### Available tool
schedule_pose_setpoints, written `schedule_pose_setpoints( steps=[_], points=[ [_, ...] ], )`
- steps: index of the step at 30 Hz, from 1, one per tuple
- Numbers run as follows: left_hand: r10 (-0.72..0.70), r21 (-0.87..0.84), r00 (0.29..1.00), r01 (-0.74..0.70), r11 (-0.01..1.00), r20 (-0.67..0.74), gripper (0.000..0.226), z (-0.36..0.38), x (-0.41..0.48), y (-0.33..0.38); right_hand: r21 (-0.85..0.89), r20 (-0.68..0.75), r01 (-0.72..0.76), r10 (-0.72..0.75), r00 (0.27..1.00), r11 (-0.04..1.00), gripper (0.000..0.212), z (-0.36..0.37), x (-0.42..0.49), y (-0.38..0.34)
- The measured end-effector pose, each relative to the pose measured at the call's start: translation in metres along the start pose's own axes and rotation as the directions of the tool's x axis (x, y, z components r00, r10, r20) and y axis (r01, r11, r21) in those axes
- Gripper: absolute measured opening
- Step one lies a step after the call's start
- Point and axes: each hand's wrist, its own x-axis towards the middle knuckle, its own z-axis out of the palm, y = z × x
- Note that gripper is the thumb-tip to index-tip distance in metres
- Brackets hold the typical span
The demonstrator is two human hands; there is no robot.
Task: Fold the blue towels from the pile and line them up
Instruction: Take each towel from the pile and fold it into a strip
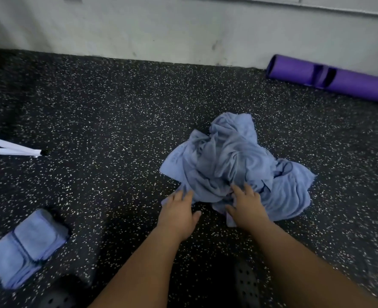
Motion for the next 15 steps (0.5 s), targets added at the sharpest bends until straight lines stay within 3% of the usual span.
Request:
schedule_pose_setpoints(
  steps=[6, 11, 15],
  points=[
    [0.008, 0.053, 0.999, -0.010, 0.999, 0.037, 0.078, 0.013, 0.020, 0.010, 0.045, -0.040, -0.116, 0.118, 0.992, 0.992, 0.077, -0.012, 0.024, 0.026],
    [-0.009, 0.081, 0.998, 0.003, 0.997, 0.067, 0.079, 0.019, 0.027, 0.011, 0.051, 0.028, -0.167, 0.165, 0.986, 0.985, 0.080, -0.009, 0.041, 0.038],
    [0.005, 0.090, 0.998, -0.011, 0.996, 0.065, 0.078, 0.018, 0.029, 0.015, 0.061, -0.019, -0.179, 0.181, 0.983, 0.982, 0.071, -0.010, 0.038, 0.044]
  ],
)
